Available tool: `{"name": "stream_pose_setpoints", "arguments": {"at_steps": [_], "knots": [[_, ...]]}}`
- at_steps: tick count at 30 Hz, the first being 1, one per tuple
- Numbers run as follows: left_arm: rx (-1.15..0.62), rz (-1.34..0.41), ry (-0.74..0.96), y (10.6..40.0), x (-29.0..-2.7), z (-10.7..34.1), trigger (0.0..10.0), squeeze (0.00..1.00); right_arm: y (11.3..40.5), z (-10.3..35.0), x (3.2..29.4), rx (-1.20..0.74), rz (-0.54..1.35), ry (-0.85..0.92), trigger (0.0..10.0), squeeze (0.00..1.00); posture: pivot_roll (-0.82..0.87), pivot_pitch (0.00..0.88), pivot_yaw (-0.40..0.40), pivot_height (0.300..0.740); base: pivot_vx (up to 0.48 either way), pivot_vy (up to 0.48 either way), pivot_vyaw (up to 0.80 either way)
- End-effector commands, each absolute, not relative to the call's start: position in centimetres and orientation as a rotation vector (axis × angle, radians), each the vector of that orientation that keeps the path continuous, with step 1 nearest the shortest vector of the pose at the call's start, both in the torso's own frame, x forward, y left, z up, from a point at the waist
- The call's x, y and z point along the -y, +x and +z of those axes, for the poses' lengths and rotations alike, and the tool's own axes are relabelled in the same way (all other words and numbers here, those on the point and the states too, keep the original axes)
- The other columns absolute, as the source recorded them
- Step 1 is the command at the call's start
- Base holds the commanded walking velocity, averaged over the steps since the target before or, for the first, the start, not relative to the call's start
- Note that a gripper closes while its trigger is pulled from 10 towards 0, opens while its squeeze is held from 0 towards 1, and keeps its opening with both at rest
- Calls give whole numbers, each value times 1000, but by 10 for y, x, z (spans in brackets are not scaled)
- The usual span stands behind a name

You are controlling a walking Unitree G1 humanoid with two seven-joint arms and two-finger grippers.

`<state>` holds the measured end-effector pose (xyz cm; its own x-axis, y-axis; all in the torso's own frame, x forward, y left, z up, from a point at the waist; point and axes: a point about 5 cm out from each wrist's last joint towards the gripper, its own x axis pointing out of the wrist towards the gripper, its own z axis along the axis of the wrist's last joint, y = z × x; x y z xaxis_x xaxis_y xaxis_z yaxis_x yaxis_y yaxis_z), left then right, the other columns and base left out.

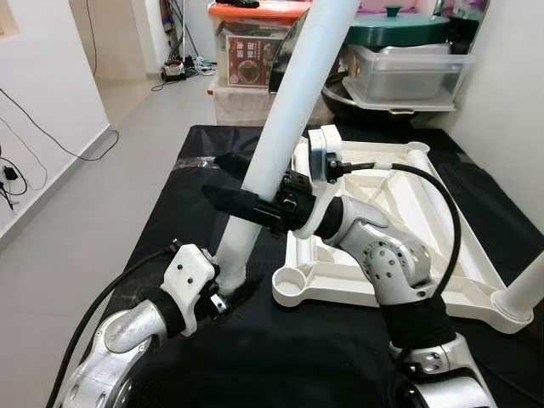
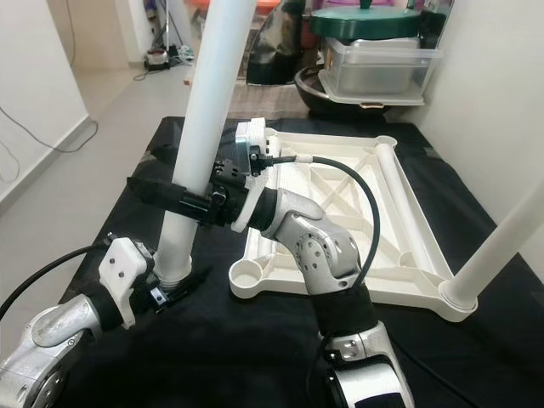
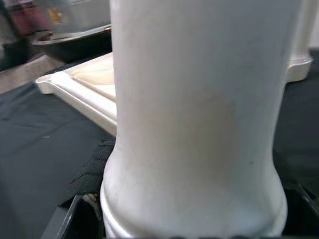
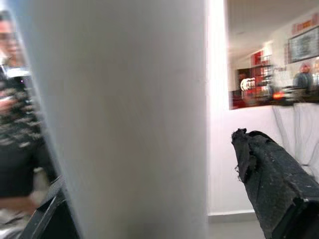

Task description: Building children table

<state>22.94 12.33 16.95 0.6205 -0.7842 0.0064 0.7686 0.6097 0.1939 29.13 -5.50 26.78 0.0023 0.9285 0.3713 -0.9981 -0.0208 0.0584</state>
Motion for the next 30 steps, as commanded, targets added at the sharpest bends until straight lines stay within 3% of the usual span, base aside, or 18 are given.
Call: {"name": "stream_pose_setpoints", "arguments": {"at_steps": [1,3,9,14,15,17,18,20,21,22,23,24,25,26,30], "knots": [[92,-1027,164,219,-114,175,10000,0,279,267,47,230,1677,376,10000,0,61,0,-49,740,0,0,0],[41,-1135,166,212,-114,173,10000,0,266,264,44,213,1785,365,10000,0,55,0,-45,740,0,0,0],[-7,-1216,153,206,-116,171,10000,0,258,258,43,209,1852,288,10000,0,49,0,-40,740,0,0,0],[-134,-1303,150,204,-135,166,10000,0,257,253,48,203,1899,211,10000,0,42,0,-34,740,0,0,0],[-159,-1316,153,203,-138,164,10000,0,257,254,49,204,1904,208,9176,0,37,0,-30,740,0,0,0],[-174,-1323,153,202,-140,163,10000,0,257,255,50,204,1907,207,8980,0,35,0,-29,740,0,0,0],[-188,-1334,148,201,-141,163,10000,0,256,255,50,205,1912,202,7961,0,35,0,-29,740,0,0,0],[-198,-1344,144,201,-142,163,10000,0,255,256,51,207,1916,196,7529,0,34,0,-29,740,0,0,0],[-203,-1352,142,201,-143,164,10000,0,255,256,51,208,1919,191,4353,0,33,0,-28,740,0,0,0],[-203,-1352,142,201,-143,164,10000,0,255,256,51,208,1919,191,4353,0,33,0,-28,740,0,0,0],[-206,-1358,142,201,-143,165,10000,0,254,255,52,209,1921,181,2824,0,33,0,-28,740,0,0,0],[-206,-1358,142,201,-143,165,10000,0,254,255,52,209,1921,181,2824,0,33,0,-28,740,0,0,0],[-208,-1360,139,201,-144,165,10000,0,254,255,52,210,1920,174,1098,0,32,0,-28,740,0,0,0],[-211,-1364,131,202,-144,166,10000,0,254,254,52,212,1924,170,0,0,31,0,-28,740,0,0,0],[-218,-1370,121,201,-145,167,10000,0,255,254,52,219,1921,166,0,0,32,0,-28,740,0,0,0]]}}
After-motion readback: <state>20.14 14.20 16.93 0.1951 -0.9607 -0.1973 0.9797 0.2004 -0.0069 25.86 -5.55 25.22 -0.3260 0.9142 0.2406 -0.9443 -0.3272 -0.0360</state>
